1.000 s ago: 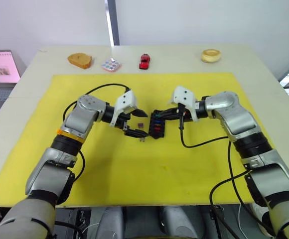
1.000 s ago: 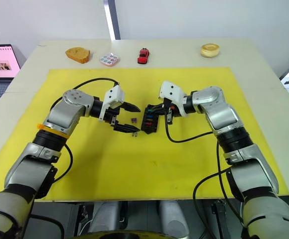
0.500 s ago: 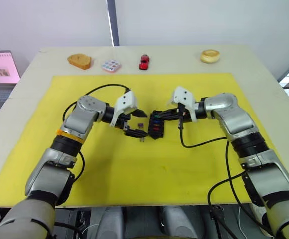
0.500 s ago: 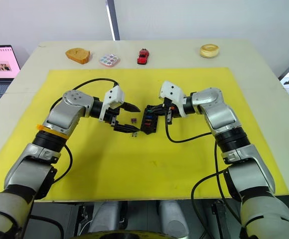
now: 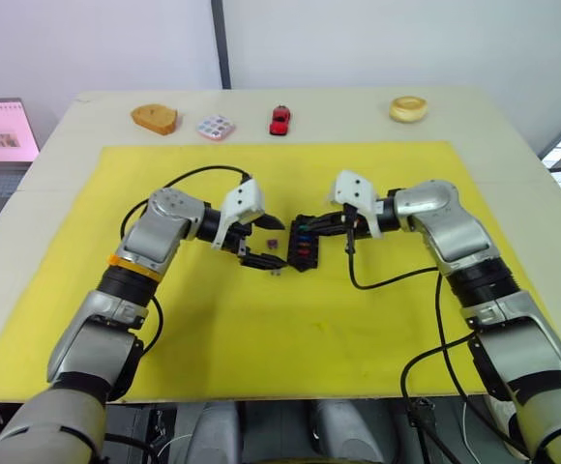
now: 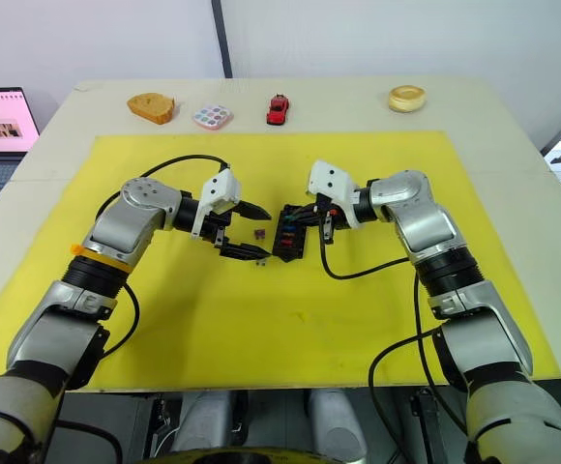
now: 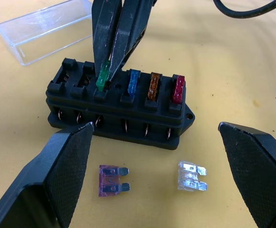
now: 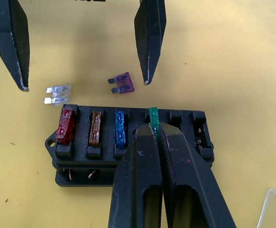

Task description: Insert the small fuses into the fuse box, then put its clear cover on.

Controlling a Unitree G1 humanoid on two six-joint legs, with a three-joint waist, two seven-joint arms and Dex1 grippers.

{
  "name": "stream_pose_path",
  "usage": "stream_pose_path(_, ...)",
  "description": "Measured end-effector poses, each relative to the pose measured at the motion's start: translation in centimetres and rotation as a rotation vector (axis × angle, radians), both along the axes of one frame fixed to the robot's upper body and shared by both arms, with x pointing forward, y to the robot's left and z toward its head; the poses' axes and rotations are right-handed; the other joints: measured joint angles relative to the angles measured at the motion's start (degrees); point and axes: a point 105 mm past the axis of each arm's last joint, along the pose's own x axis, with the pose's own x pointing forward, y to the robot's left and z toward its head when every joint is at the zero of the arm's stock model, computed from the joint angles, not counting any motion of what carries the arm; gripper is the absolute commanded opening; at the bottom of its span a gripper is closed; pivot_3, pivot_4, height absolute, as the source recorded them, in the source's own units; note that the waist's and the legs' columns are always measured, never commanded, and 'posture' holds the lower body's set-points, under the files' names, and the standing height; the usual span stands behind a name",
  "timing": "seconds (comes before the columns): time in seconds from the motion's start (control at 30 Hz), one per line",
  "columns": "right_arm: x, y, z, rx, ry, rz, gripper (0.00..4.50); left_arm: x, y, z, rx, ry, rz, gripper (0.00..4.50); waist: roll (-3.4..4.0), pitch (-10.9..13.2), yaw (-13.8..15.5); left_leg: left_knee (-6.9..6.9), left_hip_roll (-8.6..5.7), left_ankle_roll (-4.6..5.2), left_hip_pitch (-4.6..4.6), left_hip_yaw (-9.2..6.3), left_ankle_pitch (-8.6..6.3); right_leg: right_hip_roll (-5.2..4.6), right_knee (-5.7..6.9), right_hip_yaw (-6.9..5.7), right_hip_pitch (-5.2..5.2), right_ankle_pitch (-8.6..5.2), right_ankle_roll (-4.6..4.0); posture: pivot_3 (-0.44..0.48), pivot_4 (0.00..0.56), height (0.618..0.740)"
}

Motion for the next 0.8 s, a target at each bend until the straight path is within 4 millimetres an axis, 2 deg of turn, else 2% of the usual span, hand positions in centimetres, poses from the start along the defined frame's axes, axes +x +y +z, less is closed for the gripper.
stream_pose_path(0.6, 0.3, -0.08, -0.62, -0.072, 0.035, 0.002, 0.0, -0.02, -0.1, -0.01, -0.003, -0.013, 0.011, 4.42, 0.0, -0.1, 0.0, 0.0, 0.0, 0.0, 0.29, -0.04, 0.0, 0.0, -0.04, -0.02, 0.34, 0.0, 0.0, 0.0, 0.15, 0.74)
stream_pose_path(0.8, 0.39, -0.11, -0.84, -0.102, 0.044, -0.009, 0.0, -0.01, -0.16, 0.07, -0.004, -0.018, 0.013, 4.42, 0.0, -0.1, 0.0, -0.03, 0.0, 0.01, 0.63, -0.03, -0.01, 0.0, -0.09, -0.02, 0.7, -0.01, 0.0, 0.0, 0.15, 0.74)
